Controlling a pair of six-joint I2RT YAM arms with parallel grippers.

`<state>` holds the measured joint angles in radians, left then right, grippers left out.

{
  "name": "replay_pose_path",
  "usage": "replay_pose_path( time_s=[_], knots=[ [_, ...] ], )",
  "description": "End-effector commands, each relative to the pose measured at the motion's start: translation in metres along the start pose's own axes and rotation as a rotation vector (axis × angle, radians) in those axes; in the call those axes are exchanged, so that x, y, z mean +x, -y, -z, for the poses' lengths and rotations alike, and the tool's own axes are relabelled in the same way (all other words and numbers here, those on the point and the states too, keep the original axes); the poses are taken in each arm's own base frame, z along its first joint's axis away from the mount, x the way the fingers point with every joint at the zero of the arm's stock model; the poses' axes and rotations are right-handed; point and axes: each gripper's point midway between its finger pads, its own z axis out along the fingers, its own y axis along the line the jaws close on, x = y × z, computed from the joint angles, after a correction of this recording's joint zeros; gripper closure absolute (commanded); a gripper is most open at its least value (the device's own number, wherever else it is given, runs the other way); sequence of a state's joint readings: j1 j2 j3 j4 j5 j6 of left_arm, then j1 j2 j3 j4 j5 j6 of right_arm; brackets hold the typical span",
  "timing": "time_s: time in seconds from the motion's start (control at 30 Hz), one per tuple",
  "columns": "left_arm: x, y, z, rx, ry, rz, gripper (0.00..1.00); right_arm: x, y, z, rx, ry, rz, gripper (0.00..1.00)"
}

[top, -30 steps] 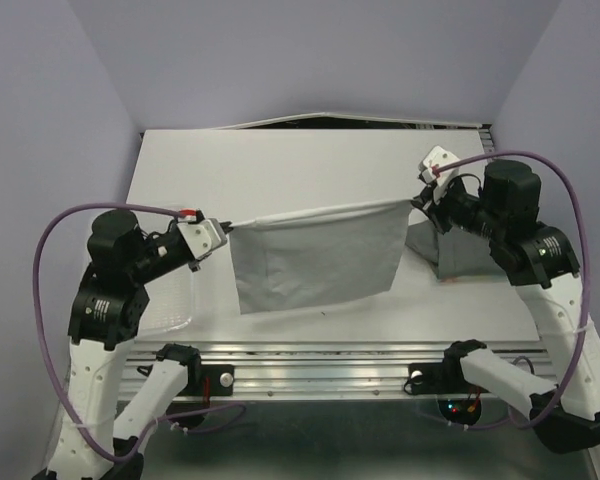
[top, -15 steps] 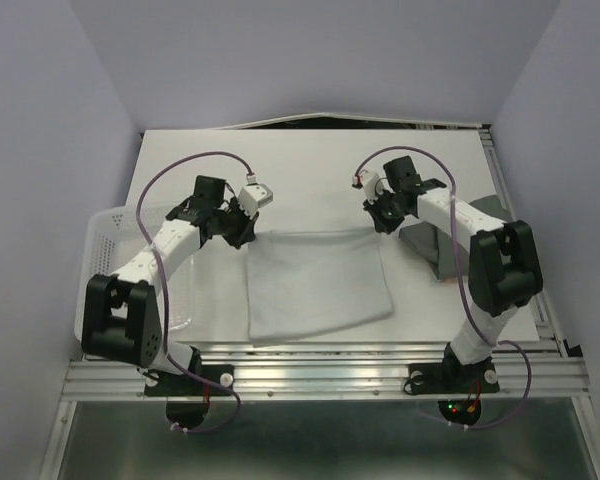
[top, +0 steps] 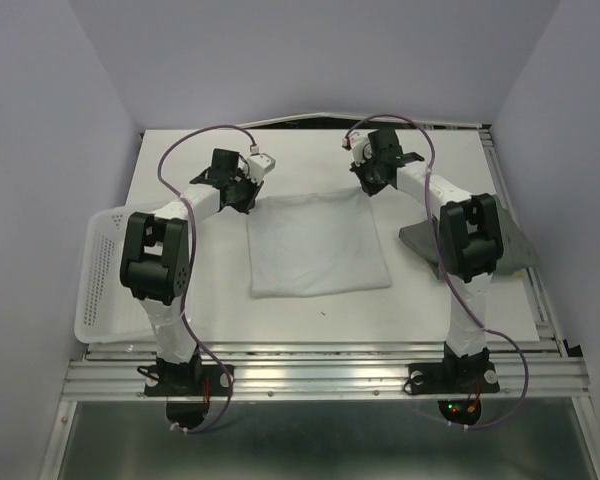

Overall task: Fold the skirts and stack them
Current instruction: Flatten the skirt out

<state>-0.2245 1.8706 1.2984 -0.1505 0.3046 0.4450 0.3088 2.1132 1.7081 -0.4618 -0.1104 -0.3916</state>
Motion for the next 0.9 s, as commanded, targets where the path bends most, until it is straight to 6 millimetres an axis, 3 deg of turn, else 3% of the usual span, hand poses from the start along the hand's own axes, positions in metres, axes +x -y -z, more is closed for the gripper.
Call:
replay_pose_path(
  time_s=[0.0, 0.13, 0.17, 0.2, 0.23, 0.27, 0.3, 0.33, 0.37, 0.4, 0.47, 0.5, 0.53, 0.6, 0.63, 0.67, 0.7, 0.77, 0.87],
  knots=[
    [-0.060, -0.017, 0.041, -0.055, 0.159, -0.017, 1.00, -0.056, 0.023, 0.041, 0.091, 0.144, -0.002, 0.99],
    [-0.089, -0.031, 0.052, -0.087, 0.193, -0.049, 1.00, -0.081, 0.043, 0.063, 0.152, 0.197, 0.045, 0.99],
    [-0.089, -0.032, 0.049, -0.078, 0.174, -0.045, 0.93, -0.078, 0.043, 0.062, 0.148, 0.174, 0.047, 0.96],
    [-0.075, -0.030, 0.035, -0.049, 0.110, -0.022, 0.85, -0.079, 0.045, 0.051, 0.142, 0.156, 0.053, 0.86],
    [-0.083, -0.034, 0.033, -0.055, 0.115, -0.012, 0.68, -0.075, 0.047, 0.045, 0.149, 0.132, 0.046, 0.64],
    [-0.081, -0.036, 0.027, -0.057, 0.097, -0.002, 0.40, -0.070, 0.048, 0.037, 0.151, 0.105, 0.040, 0.25],
    [-0.070, -0.041, 0.016, -0.073, 0.050, 0.017, 0.37, -0.059, 0.055, 0.024, 0.189, 0.064, 0.033, 0.17],
    [-0.077, -0.047, 0.017, -0.087, 0.064, 0.037, 0.26, -0.064, 0.061, 0.024, 0.211, 0.070, 0.028, 0.15],
    [-0.078, -0.051, 0.018, -0.092, 0.074, 0.040, 0.26, -0.065, 0.063, 0.023, 0.219, 0.070, 0.029, 0.15],
    [-0.089, -0.059, 0.028, -0.109, 0.119, 0.062, 0.17, -0.067, 0.063, 0.025, 0.219, 0.071, 0.032, 0.15],
    [-0.097, -0.067, 0.042, -0.142, 0.158, 0.069, 0.15, -0.076, 0.064, 0.041, 0.224, 0.099, 0.041, 0.13],
    [-0.108, -0.073, 0.059, -0.174, 0.197, 0.055, 0.15, -0.077, 0.064, 0.047, 0.226, 0.099, 0.059, 0.14],
    [-0.109, -0.071, 0.067, -0.176, 0.203, 0.043, 0.16, -0.078, 0.059, 0.053, 0.201, 0.106, 0.069, 0.16],
    [-0.117, -0.055, 0.093, -0.122, 0.236, -0.059, 0.22, -0.070, 0.041, 0.076, 0.129, 0.104, 0.087, 0.30],
    [-0.104, -0.042, 0.093, -0.086, 0.214, -0.090, 0.25, -0.068, 0.025, 0.083, 0.057, 0.121, 0.095, 0.35],
    [-0.099, -0.034, 0.098, -0.065, 0.208, -0.122, 0.27, -0.067, 0.016, 0.106, 0.026, 0.137, 0.097, 0.39],
    [-0.092, -0.020, 0.110, -0.021, 0.198, -0.188, 0.30, -0.044, 0.001, 0.103, -0.029, 0.091, 0.089, 0.46],
    [-0.061, 0.002, 0.104, 0.048, 0.126, -0.221, 0.38, -0.020, -0.032, 0.110, -0.141, 0.028, 0.097, 0.54],
    [-0.008, 0.031, 0.102, 0.158, 0.003, -0.266, 0.51, 0.021, -0.085, 0.116, -0.311, -0.066, 0.082, 0.60]
  ],
)
